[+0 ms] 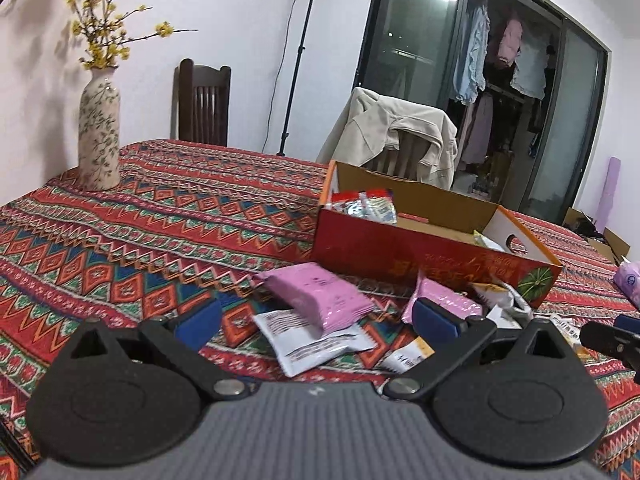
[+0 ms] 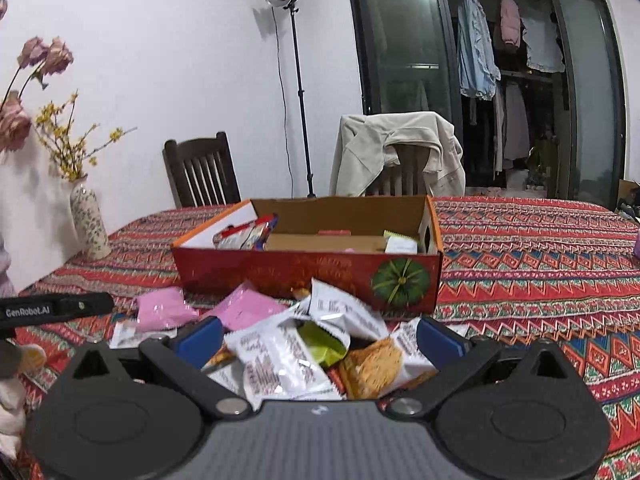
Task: Organize snacks
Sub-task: 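Move both open grippers back toward the snack pile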
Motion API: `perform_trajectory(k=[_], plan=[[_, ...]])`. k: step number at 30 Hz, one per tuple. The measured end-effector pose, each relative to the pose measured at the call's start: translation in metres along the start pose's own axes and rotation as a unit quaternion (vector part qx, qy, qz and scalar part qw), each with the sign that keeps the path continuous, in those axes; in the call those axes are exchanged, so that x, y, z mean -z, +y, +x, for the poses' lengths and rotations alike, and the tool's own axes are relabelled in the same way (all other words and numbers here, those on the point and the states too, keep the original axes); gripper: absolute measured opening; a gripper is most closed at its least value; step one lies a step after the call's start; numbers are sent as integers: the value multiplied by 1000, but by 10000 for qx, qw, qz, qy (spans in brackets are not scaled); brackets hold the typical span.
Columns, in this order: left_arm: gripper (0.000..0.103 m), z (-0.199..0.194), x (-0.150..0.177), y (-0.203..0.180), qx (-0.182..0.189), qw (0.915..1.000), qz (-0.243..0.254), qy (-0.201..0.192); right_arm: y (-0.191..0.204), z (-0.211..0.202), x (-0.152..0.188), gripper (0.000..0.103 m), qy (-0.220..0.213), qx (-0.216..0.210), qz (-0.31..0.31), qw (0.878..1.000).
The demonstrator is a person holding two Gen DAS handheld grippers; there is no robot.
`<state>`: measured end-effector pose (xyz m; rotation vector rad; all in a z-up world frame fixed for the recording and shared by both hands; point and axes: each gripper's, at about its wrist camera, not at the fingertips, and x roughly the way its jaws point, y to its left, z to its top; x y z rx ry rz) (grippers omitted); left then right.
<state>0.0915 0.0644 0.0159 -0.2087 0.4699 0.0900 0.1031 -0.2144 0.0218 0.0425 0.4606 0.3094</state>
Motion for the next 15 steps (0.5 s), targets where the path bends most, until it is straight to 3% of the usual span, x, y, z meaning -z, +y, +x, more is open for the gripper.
perform_trajectory(k=[15], plan=[[103,16,13,10,-99,9999,57,-34,11,15,17,103,358,82,-100,9993]])
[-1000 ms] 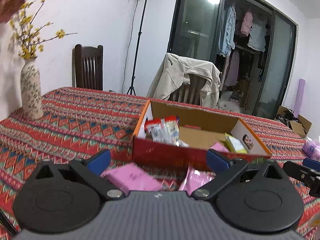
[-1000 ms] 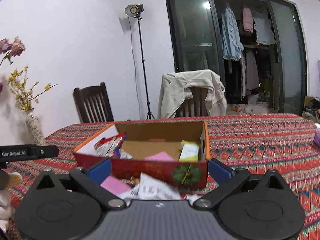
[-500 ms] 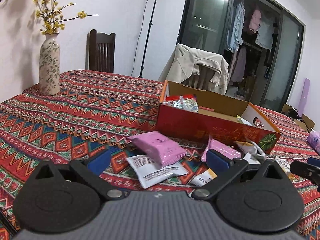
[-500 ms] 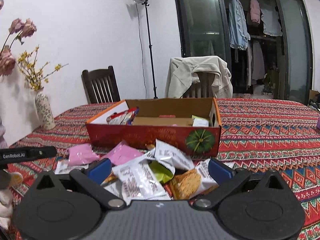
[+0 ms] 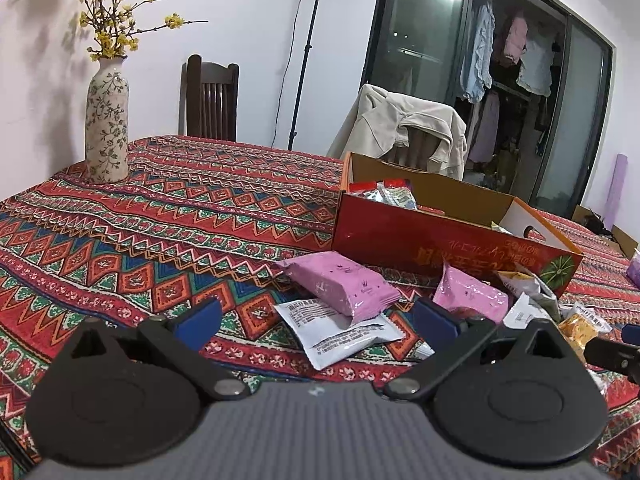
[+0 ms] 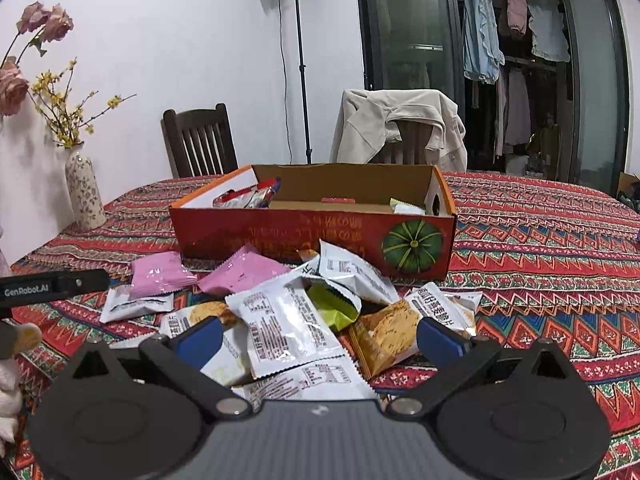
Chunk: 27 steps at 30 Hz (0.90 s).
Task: Organize snacks
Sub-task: 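Move both open grippers back toward the snack pile, then lower the right gripper onto the pile and grasp a white wrapper packet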
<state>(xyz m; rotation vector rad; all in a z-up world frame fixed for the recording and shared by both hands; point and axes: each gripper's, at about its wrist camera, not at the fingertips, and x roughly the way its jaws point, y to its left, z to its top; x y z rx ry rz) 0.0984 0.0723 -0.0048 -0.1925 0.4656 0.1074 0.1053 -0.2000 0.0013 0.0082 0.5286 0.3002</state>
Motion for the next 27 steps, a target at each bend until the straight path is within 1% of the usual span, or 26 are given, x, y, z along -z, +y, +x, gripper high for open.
perform_trajectory(k=[8,27], plan=[[103,0,4,-1,96,9999,49,-82,4,9,3,103,102,-56,15,9999],[103,3,6,5,90,9999,-131,17,9,15,10,103,238,-178,38,9996]])
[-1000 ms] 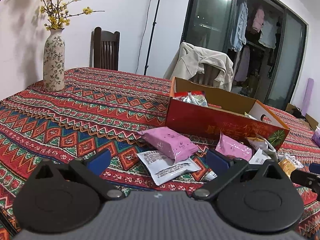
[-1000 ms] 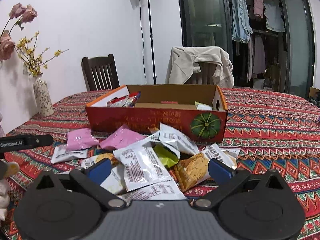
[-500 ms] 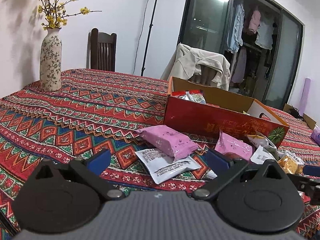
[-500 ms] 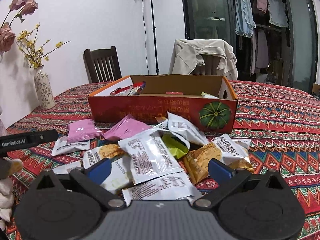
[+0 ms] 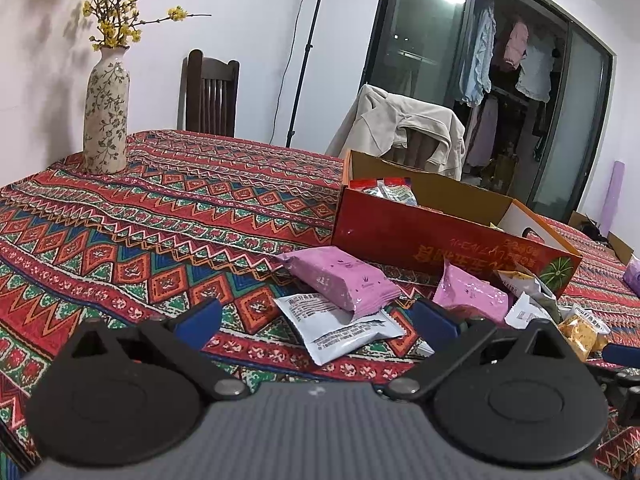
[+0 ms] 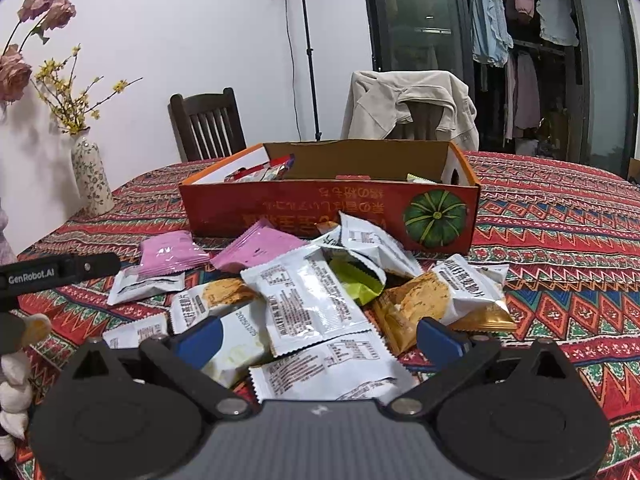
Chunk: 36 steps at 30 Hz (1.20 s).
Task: Organize snacks
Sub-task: 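Lower the right gripper onto the pile and grasp a white wrapper packet, then grasp a white wrapper packet with the left gripper while the right gripper holds its packet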
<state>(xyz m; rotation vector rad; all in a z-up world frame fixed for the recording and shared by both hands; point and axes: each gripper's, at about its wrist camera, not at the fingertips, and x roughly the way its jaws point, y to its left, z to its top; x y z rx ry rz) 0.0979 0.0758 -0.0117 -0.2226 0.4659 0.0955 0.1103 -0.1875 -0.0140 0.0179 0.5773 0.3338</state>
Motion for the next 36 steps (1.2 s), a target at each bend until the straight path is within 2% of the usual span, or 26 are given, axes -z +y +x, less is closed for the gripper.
perform_trajectory(k=[4,10,13,15,16,17,25,33,36], plan=[[103,0,0,2,16,10000,-14,-1,2,6,-5,101,-17,68,-39,10000],[103,1,0,3,60,9999,-74,43,13,28,-23,91,70,24,-350,9994],[103,3,-1,4,78,9999,-88,83,15,42,-27,73,225,-27,-363,9991],[103,4,-1,4,89,9999,-89,100,14,47,-26,69,282,-77,-321,9991],[103,4,-1,4,92,9999,-89,104,14,46,-26,62,265,-96,-327,9991],[103,5,-1,4,95,9999,-85,113,14,44,-26,48,226,-136,-330,9991],[103,7,-1,4,30,9998,-114,174,11,12,-19,44,-232,-207,-246,9992],[103,6,-3,-8,-434,9986,73,285,-4,-21,-10,43,-559,-232,-102,9981],[103,5,-2,-19,-427,9977,97,522,-10,-29,-8,43,-638,-263,-23,9976]])
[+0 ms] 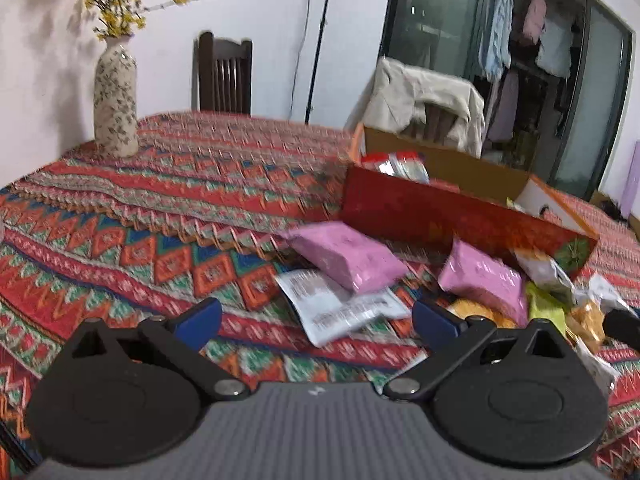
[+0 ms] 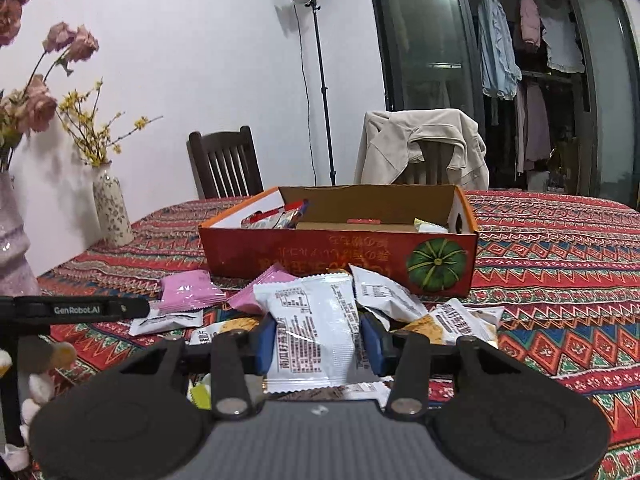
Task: Organize snacks
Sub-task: 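Grasp a white wrapper packet with the left gripper while the right gripper holds its packet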
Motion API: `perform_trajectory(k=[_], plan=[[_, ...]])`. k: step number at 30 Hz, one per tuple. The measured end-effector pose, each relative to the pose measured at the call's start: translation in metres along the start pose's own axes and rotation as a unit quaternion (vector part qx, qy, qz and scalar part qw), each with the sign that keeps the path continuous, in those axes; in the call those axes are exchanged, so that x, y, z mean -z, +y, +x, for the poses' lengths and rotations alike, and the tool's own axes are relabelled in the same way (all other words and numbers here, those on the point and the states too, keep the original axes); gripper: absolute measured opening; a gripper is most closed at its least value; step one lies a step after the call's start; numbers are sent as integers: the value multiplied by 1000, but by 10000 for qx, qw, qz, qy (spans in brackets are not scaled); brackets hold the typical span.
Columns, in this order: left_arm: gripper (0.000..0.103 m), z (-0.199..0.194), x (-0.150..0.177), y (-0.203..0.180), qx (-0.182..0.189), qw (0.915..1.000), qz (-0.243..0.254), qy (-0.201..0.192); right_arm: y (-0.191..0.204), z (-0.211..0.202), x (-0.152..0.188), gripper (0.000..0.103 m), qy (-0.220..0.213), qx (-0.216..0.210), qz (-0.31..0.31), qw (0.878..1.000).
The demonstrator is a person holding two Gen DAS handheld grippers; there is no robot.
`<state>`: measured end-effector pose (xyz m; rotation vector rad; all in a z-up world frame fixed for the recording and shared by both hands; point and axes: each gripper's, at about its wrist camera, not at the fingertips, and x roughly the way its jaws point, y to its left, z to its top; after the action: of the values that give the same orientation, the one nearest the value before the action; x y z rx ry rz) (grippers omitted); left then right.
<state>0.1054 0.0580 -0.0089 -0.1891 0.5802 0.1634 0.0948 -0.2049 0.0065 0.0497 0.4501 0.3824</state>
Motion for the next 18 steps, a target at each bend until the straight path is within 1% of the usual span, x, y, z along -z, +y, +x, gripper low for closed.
perform_trajectory(k=[7,10,14,18], plan=[[103,4,11,-34,-87,9986,262,451,-13,-9,7,44,-63,-82,165,9998],[103,10,18,-49,-339,9965,407,648,-20,-12,11,44,-67,-92,242,9996],[103,12,23,-62,-510,9944,536,750,-28,-17,15,44,-94,-117,329,9993],[103,7,28,-66,-606,9938,617,704,-34,-20,18,44,-94,-143,357,9992]])
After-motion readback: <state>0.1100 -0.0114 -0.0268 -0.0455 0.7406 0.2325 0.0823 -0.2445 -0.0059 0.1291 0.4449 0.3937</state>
